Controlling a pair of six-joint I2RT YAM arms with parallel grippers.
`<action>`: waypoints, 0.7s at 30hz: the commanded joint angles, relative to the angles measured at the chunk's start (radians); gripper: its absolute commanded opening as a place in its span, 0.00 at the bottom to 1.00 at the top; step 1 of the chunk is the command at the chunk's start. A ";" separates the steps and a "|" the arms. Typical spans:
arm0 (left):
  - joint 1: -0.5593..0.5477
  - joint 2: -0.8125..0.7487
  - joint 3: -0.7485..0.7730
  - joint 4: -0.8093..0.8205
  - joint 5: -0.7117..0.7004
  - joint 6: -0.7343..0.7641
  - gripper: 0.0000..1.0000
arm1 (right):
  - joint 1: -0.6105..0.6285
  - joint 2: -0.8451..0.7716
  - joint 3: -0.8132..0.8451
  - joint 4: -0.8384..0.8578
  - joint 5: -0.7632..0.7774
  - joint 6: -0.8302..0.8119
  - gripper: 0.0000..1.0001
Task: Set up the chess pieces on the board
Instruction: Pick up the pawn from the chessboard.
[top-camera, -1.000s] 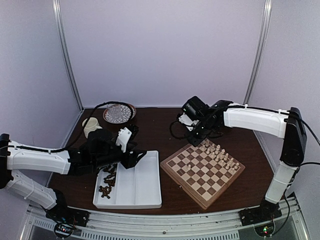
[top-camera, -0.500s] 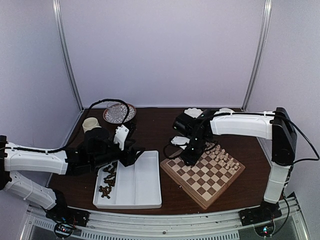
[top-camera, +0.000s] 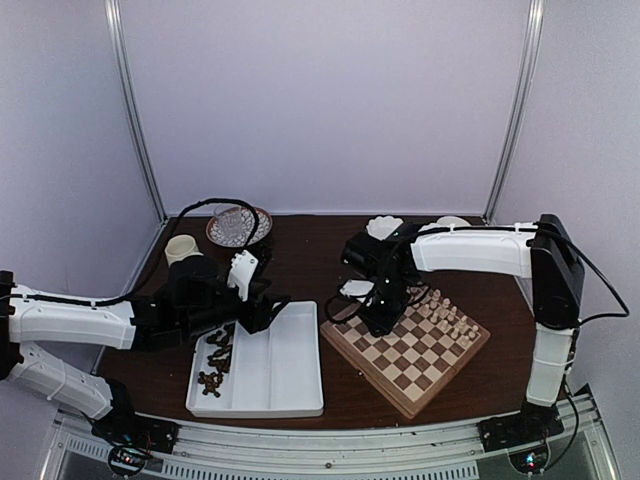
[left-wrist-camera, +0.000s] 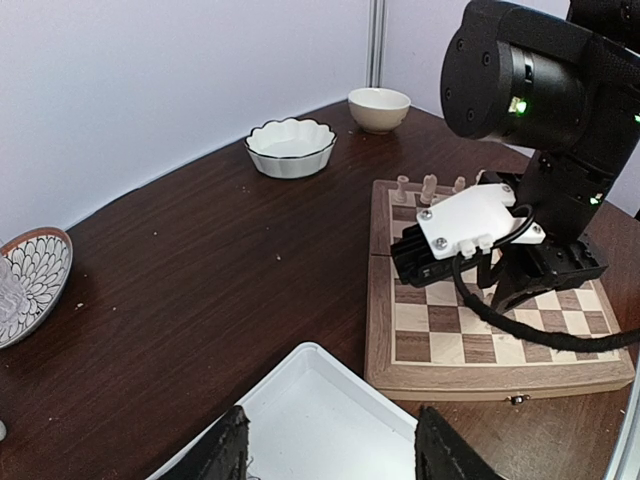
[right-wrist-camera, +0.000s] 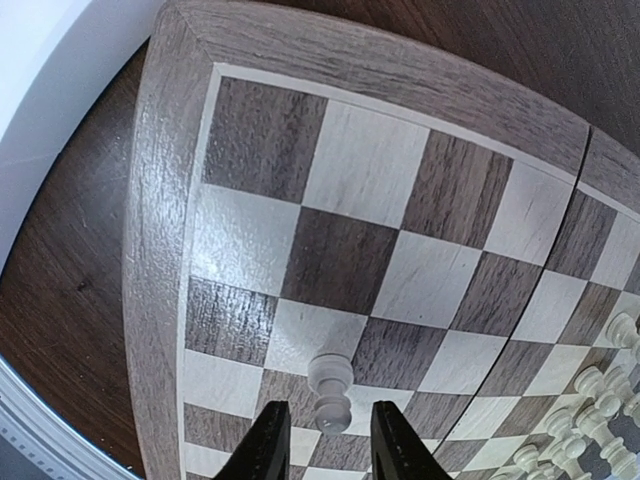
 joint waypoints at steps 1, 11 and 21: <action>-0.001 -0.006 -0.002 0.040 -0.009 0.011 0.57 | 0.006 0.010 0.027 -0.018 0.009 -0.005 0.30; -0.001 0.001 0.004 0.035 -0.004 0.011 0.57 | 0.007 0.029 0.033 -0.025 0.017 -0.005 0.27; 0.000 0.000 0.004 0.033 -0.003 0.011 0.57 | 0.006 0.031 0.036 -0.023 0.019 -0.005 0.21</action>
